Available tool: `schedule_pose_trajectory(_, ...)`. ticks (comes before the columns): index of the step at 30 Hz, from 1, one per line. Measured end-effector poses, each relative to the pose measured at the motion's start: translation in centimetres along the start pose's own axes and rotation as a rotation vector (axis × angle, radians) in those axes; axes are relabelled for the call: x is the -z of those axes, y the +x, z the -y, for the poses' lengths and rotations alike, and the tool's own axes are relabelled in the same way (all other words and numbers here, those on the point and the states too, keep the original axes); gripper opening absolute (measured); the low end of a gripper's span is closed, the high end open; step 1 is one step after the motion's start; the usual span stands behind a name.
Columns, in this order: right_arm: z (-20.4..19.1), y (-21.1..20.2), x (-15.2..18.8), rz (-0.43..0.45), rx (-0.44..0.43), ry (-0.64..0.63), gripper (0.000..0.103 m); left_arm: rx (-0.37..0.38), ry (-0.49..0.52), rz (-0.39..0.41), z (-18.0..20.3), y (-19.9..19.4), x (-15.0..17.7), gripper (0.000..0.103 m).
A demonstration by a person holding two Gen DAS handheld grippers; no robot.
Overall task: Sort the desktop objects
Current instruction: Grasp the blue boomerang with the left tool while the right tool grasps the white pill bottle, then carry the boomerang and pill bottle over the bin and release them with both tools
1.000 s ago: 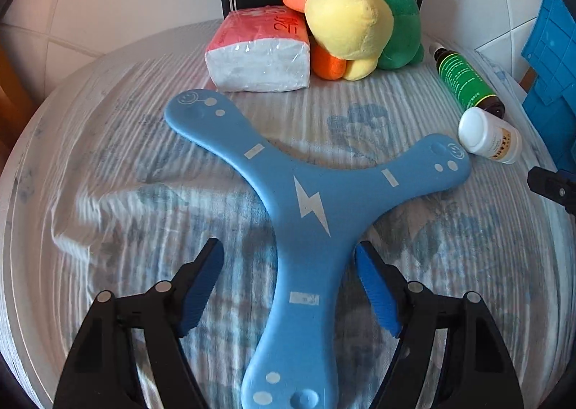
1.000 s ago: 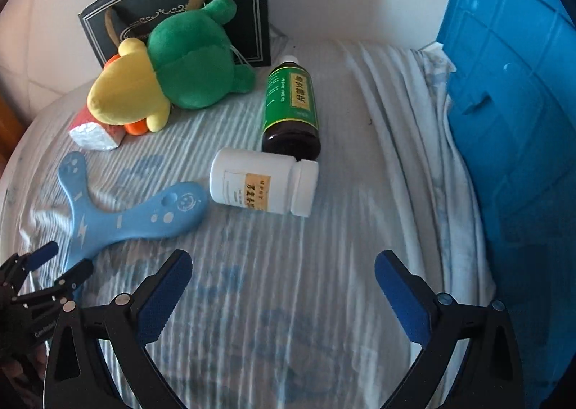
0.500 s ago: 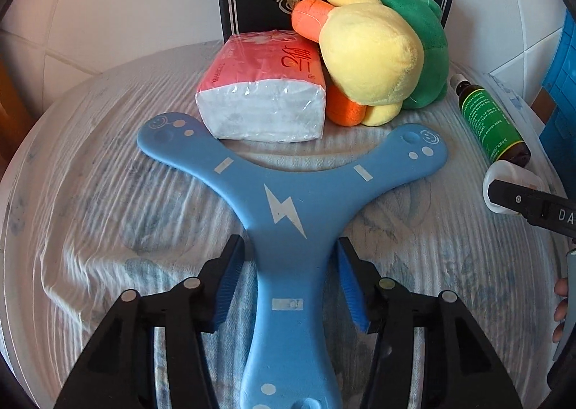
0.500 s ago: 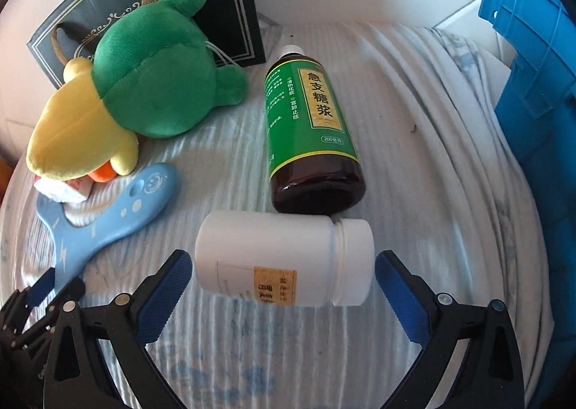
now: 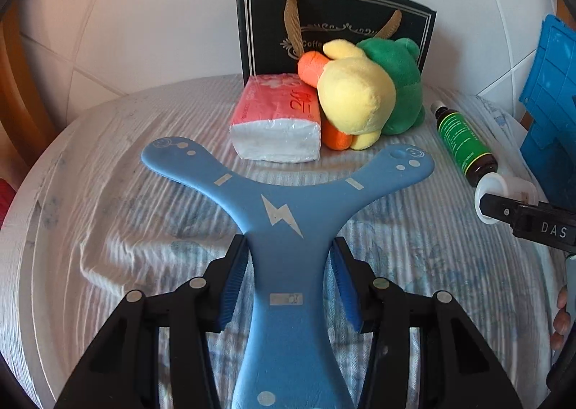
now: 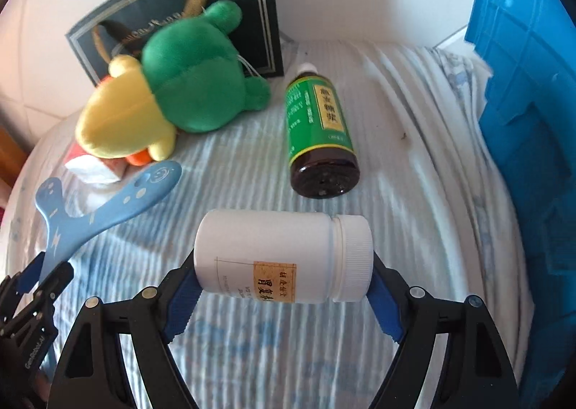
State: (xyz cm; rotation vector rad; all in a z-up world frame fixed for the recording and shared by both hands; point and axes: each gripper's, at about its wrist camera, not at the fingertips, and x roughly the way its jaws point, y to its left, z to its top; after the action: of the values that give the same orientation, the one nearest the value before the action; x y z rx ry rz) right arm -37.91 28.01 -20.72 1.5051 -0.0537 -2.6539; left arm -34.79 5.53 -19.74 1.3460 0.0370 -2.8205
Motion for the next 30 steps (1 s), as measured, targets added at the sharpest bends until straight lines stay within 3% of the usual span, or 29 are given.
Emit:
schedule_pose_trajectory(17, -2.4, -22.1, 2.8, 0.344, -0.034, -0.090, 0.082, 0.016, 0.007, 0.311, 1.5, -20.5, -0.6, 0.046)
schedule_pose_trajectory(30, 3.6, -38.2, 8.0, 0.579, 0.001, -0.033, 0.082, 0.110, 0.093, 0.472, 9.0, -32.3, 0.7, 0.046)
